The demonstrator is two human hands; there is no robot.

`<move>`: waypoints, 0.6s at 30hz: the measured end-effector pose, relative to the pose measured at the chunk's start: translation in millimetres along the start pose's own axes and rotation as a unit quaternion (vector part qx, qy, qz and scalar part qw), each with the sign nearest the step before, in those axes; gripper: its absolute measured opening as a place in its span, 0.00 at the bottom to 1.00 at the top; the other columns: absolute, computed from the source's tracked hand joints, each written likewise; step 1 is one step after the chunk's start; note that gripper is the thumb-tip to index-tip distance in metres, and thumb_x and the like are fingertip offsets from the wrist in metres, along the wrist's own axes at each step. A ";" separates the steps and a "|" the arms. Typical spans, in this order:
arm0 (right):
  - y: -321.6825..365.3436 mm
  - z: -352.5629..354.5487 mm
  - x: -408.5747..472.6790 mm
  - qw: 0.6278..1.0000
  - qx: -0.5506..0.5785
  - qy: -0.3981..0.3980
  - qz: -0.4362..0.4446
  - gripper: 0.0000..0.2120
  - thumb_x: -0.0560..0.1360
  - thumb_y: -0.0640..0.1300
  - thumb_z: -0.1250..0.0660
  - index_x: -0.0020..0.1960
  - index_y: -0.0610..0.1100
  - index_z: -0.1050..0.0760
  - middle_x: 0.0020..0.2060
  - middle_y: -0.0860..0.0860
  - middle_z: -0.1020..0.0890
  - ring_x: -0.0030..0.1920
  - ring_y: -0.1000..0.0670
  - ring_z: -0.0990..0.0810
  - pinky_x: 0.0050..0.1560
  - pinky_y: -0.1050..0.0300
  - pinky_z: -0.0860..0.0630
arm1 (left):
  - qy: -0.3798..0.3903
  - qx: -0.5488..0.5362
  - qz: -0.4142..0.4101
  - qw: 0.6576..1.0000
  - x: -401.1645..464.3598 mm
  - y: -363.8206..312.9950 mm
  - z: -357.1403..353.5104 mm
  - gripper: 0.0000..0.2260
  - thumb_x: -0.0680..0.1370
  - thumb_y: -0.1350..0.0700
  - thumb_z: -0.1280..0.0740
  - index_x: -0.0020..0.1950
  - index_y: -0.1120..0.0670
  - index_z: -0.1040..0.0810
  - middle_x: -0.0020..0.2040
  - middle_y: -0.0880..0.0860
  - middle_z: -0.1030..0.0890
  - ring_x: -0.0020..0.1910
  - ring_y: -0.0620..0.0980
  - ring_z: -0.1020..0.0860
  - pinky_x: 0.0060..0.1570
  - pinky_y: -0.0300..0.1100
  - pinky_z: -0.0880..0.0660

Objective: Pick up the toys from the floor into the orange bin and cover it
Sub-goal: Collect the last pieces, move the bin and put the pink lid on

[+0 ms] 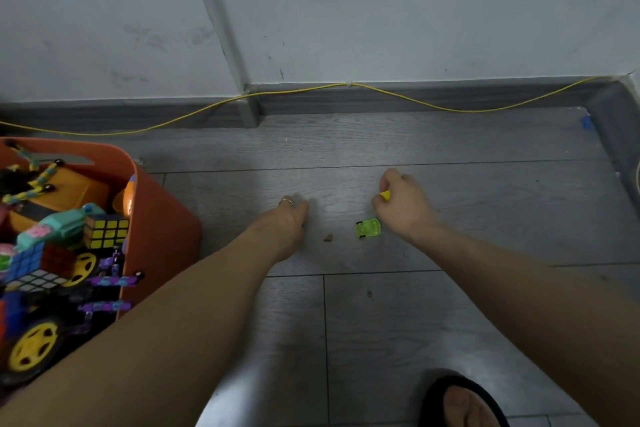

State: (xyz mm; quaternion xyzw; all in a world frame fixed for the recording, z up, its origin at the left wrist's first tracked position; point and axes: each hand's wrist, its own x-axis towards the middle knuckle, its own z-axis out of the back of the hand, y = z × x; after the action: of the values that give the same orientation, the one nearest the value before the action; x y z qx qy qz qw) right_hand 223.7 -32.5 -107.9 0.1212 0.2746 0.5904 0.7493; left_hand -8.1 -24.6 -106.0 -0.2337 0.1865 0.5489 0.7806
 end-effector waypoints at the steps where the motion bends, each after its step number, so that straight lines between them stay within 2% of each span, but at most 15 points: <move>1: 1.8 -0.9 -4.3 1.000 0.005 -0.002 0.008 0.06 0.76 0.43 0.36 0.50 0.43 0.31 0.49 0.45 0.29 0.44 0.43 0.28 0.44 0.56 0.35 | -0.007 0.001 0.003 1.000 0.9 1.1 0.1 0.18 0.82 0.60 0.44 0.72 0.59 0.39 0.70 0.65 0.36 0.54 0.62 0.23 0.46 0.46 0.29; 4: 2.2 -7.3 -18.4 0.999 -0.006 0.010 0.049 0.05 0.78 0.42 0.37 0.51 0.41 0.31 0.51 0.43 0.29 0.43 0.43 0.27 0.43 0.54 0.31 | -0.014 -0.033 -0.004 0.999 -0.4 3.0 2.8 0.16 0.81 0.61 0.44 0.69 0.60 0.37 0.65 0.62 0.31 0.53 0.60 0.24 0.48 0.48 0.26; 7: 0.5 -19.7 -30.3 0.992 -0.061 0.045 0.100 0.07 0.81 0.43 0.41 0.54 0.38 0.31 0.54 0.41 0.29 0.43 0.41 0.26 0.42 0.51 0.30 | -0.017 -0.042 -0.034 0.998 -6.3 -0.6 8.2 0.13 0.81 0.56 0.43 0.63 0.61 0.33 0.60 0.61 0.27 0.55 0.60 0.25 0.53 0.49 0.27; 9: 1.1 -27.1 -37.7 0.985 -0.107 0.056 0.125 0.10 0.82 0.45 0.43 0.57 0.38 0.32 0.56 0.41 0.29 0.45 0.41 0.25 0.43 0.51 0.29 | -0.015 -0.039 -0.043 0.998 -10.6 -4.2 10.2 0.11 0.81 0.54 0.43 0.59 0.59 0.32 0.56 0.60 0.25 0.51 0.58 0.25 0.48 0.47 0.28; 12: 6.1 -32.7 -45.0 0.978 -0.143 0.070 0.137 0.13 0.82 0.45 0.46 0.62 0.38 0.34 0.58 0.41 0.30 0.51 0.39 0.23 0.45 0.50 0.27 | -0.002 -0.043 -0.037 0.998 -12.4 -6.8 10.3 0.11 0.81 0.52 0.43 0.59 0.58 0.32 0.52 0.59 0.24 0.46 0.56 0.27 0.43 0.45 0.31; 15: 10.3 -38.7 -47.9 0.975 -0.142 0.095 0.139 0.13 0.83 0.44 0.45 0.63 0.39 0.34 0.60 0.41 0.30 0.51 0.39 0.23 0.47 0.48 0.25 | 0.006 -0.071 -0.025 0.997 -12.7 -4.3 12.6 0.10 0.81 0.52 0.43 0.56 0.58 0.32 0.53 0.61 0.23 0.48 0.58 0.25 0.44 0.46 0.30; 18: 15.7 -43.1 -51.0 0.986 -0.081 0.077 0.126 0.10 0.82 0.45 0.41 0.59 0.40 0.29 0.57 0.43 0.28 0.49 0.41 0.24 0.49 0.48 0.25 | 0.002 -0.107 -0.008 0.994 -15.6 0.7 20.9 0.09 0.81 0.50 0.42 0.52 0.56 0.34 0.54 0.62 0.23 0.46 0.56 0.27 0.44 0.44 0.32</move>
State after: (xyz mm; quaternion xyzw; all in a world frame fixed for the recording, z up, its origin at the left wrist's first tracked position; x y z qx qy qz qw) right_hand 179.2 -82.8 -121.6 0.0480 0.2654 0.7075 0.6532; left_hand -13.1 -24.5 -80.4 -0.3185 0.1265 0.5588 0.7552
